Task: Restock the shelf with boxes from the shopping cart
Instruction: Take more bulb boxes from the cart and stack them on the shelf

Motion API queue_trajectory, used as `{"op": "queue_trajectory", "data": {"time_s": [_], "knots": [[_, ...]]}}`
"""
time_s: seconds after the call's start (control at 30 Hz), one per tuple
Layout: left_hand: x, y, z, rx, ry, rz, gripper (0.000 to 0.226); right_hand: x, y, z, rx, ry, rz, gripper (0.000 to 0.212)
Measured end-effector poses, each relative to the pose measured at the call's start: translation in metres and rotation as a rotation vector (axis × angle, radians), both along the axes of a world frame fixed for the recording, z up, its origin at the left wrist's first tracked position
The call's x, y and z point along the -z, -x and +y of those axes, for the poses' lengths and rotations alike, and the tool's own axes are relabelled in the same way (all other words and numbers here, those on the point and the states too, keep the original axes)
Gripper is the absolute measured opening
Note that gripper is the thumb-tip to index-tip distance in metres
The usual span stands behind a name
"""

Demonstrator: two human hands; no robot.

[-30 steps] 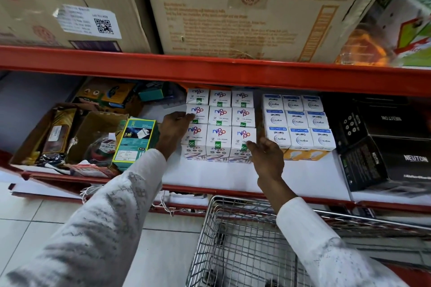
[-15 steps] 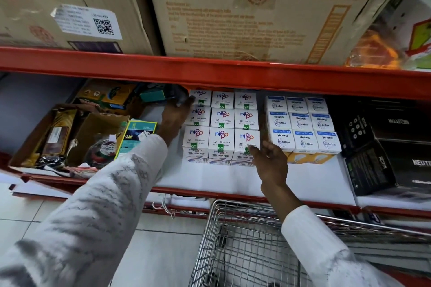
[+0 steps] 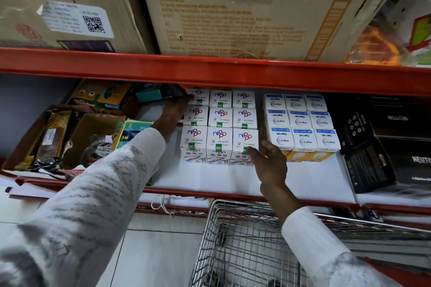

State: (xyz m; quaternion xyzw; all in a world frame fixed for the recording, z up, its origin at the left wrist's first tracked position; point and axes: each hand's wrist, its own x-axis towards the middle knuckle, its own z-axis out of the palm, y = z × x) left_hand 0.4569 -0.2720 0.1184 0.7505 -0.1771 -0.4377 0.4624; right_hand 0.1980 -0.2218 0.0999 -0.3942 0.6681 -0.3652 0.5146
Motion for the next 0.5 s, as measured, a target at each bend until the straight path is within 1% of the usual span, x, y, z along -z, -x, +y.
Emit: {"op": "queue_trajectory", "data": {"time_s": [0.13,0.17,0.3,0.4,0.43,0.47,0.5], "knots": [[0.000,0.002,0.003,0.026,0.006,0.000,0.034,0.001,0.000,0.000,0.009,-0.004,-0.022,0.050],[-0.001,0.002,0.003,0.028,-0.008,-0.008,0.035,0.000,0.000,0.001,0.006,-0.003,-0.023,0.049],[-0.004,0.000,0.004,0.041,-0.066,-0.012,0.054,0.000,-0.001,0.003,0.003,-0.004,-0.044,0.051],[-0.002,-0.001,0.007,0.057,-0.055,-0.024,0.055,-0.002,0.003,0.005,0.019,0.004,-0.057,0.062],[-0.003,0.001,0.009,0.056,-0.058,-0.065,0.055,-0.005,0.006,0.007,0.019,0.015,-0.054,0.059],[-0.005,0.002,0.010,0.072,-0.072,-0.167,0.054,-0.008,0.010,0.008,0.025,0.029,-0.051,0.052],[-0.009,0.004,0.014,0.086,-0.073,-0.320,0.051,-0.009,0.017,0.009,0.043,0.042,-0.049,0.043]]}}
